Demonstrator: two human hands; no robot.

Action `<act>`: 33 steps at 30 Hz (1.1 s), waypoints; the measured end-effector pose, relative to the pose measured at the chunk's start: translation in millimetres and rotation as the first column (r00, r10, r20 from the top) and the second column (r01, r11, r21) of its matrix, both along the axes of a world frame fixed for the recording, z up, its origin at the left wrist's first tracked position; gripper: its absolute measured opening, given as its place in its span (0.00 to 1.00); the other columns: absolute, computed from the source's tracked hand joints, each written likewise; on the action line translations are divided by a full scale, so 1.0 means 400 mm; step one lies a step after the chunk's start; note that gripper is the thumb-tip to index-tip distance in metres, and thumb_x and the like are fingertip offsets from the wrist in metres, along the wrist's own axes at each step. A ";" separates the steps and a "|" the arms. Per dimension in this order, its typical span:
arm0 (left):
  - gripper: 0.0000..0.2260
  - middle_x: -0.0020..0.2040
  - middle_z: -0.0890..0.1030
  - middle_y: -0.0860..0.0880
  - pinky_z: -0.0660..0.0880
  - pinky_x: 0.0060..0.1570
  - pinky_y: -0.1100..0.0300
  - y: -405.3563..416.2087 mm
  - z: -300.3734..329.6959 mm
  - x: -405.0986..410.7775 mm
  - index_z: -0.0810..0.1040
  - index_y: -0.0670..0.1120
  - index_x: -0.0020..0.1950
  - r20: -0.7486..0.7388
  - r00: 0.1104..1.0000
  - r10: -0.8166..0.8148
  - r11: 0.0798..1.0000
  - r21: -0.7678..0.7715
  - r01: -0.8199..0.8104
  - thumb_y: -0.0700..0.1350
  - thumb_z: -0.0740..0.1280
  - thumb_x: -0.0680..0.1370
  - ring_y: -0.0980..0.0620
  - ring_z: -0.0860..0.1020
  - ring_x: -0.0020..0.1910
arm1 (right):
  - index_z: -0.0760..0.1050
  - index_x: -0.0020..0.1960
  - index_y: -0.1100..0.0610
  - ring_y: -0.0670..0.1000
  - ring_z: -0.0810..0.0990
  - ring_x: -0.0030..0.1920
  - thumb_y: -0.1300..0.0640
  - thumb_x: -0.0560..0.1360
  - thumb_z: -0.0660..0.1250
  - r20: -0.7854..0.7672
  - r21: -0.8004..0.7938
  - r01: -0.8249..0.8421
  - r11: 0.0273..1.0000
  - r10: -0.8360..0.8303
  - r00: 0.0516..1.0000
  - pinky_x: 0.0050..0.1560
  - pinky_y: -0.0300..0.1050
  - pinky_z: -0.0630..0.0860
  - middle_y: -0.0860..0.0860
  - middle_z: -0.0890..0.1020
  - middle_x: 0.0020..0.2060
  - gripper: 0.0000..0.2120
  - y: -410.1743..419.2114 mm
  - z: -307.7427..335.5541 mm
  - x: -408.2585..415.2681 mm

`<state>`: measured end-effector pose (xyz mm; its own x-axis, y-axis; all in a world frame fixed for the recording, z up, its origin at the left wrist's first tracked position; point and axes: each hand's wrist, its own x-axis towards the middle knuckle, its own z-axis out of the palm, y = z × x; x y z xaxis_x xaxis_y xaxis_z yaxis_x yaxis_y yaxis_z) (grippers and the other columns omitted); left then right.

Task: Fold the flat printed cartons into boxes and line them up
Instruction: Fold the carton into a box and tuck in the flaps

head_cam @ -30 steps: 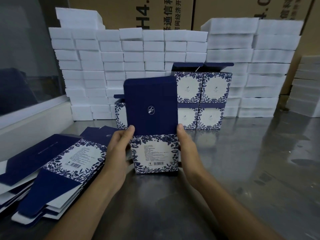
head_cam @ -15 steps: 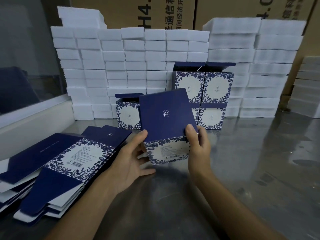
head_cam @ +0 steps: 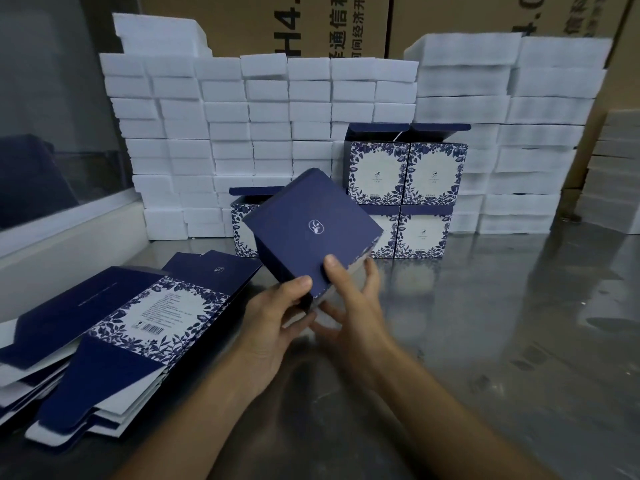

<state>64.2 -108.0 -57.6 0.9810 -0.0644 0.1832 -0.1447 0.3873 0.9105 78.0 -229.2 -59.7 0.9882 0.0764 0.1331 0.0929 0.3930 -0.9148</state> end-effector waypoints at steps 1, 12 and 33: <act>0.21 0.57 0.83 0.44 0.75 0.60 0.48 0.006 0.000 0.003 0.84 0.50 0.55 -0.001 1.000 0.014 1.000 -0.001 -0.014 0.55 0.74 0.63 0.45 0.80 0.59 | 0.54 0.73 0.29 0.48 0.85 0.56 0.32 0.55 0.80 0.006 -0.023 -0.030 0.999 0.030 1.000 0.55 0.58 0.80 0.43 0.84 0.59 0.54 0.006 -0.008 -0.001; 0.25 0.60 0.81 0.40 0.71 0.64 0.34 0.010 -0.005 0.005 0.79 0.45 0.63 0.066 0.997 -0.034 0.996 0.080 0.029 0.54 0.72 0.69 0.40 0.78 0.60 | 0.56 0.70 0.30 0.52 0.87 0.51 0.44 0.60 0.78 0.050 -0.007 -0.074 0.997 0.074 0.996 0.42 0.46 0.82 0.48 0.87 0.52 0.46 -0.017 -0.002 0.005; 0.18 0.41 0.80 0.47 0.72 0.39 0.56 0.029 -0.004 0.000 0.82 0.49 0.45 -0.029 0.997 -0.071 0.990 0.120 0.074 0.55 0.73 0.59 0.52 0.77 0.38 | 0.75 0.61 0.48 0.54 0.83 0.54 0.37 0.61 0.72 -0.191 0.170 0.065 0.983 -0.031 0.981 0.49 0.46 0.78 0.55 0.80 0.57 0.31 -0.078 0.028 0.022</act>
<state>64.3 -96.3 -59.2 0.9770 -0.1560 0.1455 -0.0970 0.2824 0.9544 86.6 -260.5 -48.3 0.9987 0.0202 -0.0472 -0.0506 0.5471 -0.8355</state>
